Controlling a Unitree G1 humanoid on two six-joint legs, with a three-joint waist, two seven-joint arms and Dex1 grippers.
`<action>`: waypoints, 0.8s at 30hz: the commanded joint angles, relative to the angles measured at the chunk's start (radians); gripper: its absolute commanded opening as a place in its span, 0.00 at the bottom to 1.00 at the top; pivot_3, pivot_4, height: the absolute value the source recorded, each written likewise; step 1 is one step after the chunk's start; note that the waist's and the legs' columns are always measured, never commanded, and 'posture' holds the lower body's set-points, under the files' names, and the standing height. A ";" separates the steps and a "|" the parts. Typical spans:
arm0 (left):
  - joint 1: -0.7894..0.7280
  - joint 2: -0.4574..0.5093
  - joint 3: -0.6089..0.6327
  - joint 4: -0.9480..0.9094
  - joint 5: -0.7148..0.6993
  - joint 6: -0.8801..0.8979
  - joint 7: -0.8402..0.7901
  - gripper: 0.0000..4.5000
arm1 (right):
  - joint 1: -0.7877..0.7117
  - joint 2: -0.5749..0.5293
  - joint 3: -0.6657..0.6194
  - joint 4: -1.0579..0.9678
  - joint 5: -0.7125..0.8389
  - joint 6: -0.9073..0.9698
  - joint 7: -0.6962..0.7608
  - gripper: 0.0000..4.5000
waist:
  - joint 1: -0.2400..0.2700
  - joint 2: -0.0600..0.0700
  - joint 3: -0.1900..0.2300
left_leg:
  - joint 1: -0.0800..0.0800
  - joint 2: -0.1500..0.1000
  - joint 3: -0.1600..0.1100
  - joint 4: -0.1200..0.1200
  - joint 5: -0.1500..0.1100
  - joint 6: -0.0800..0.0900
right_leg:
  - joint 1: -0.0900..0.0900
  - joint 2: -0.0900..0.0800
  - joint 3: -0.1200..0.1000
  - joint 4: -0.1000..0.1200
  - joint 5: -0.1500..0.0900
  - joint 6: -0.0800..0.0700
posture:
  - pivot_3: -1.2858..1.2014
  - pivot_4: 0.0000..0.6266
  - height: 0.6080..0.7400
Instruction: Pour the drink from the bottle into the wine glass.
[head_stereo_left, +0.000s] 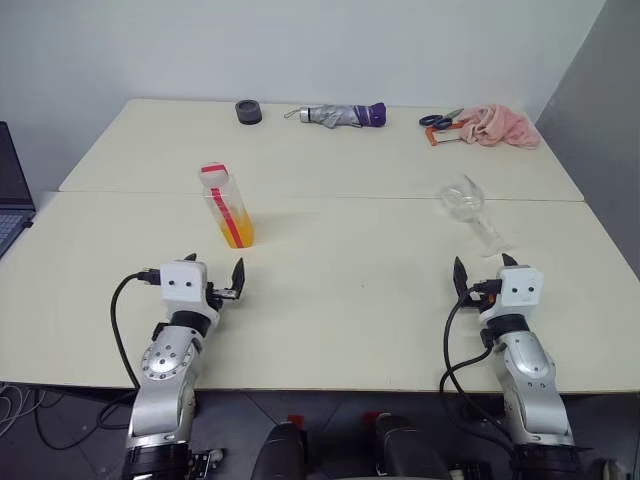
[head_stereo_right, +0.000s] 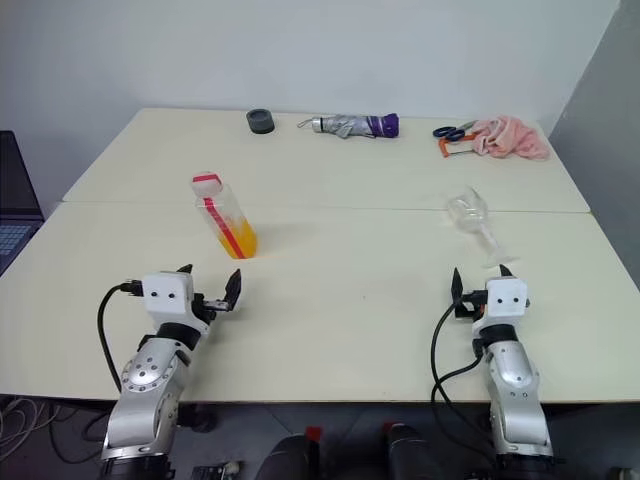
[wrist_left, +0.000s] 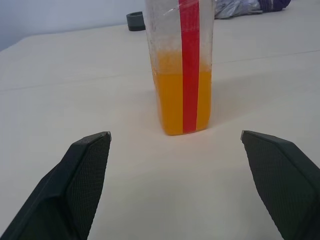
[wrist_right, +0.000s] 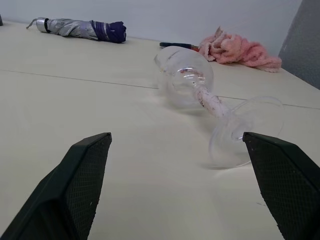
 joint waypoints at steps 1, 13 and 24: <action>0.000 0.004 -0.012 -0.043 0.005 -0.023 -0.013 0.99 | -0.010 -0.002 -0.011 -0.017 0.008 -0.024 0.001 1.00 | 0.000 0.000 0.000 | 0.000 0.000 0.000 0.000 0.000 0.000 | 0.000 0.000 0.000 0.000 0.000 0.000 | 0.52 0.24 1.00; 0.005 0.013 -0.033 -0.064 0.007 -0.010 -0.043 0.99 | -0.007 0.003 -0.009 -0.015 0.009 -0.026 0.000 1.00 | 0.000 0.000 0.000 | 0.000 0.000 0.000 0.000 0.000 0.000 | 0.000 0.000 0.000 0.000 0.000 0.000 | 0.52 0.24 1.00; 0.023 -0.014 -0.047 -0.109 -0.055 0.008 -0.077 0.99 | 0.003 -0.036 -0.005 -0.023 0.071 -0.039 0.103 1.00 | 0.000 0.000 0.000 | 0.000 0.000 0.000 0.000 0.000 0.000 | 0.000 0.000 0.000 0.000 0.000 0.000 | 0.52 0.24 1.00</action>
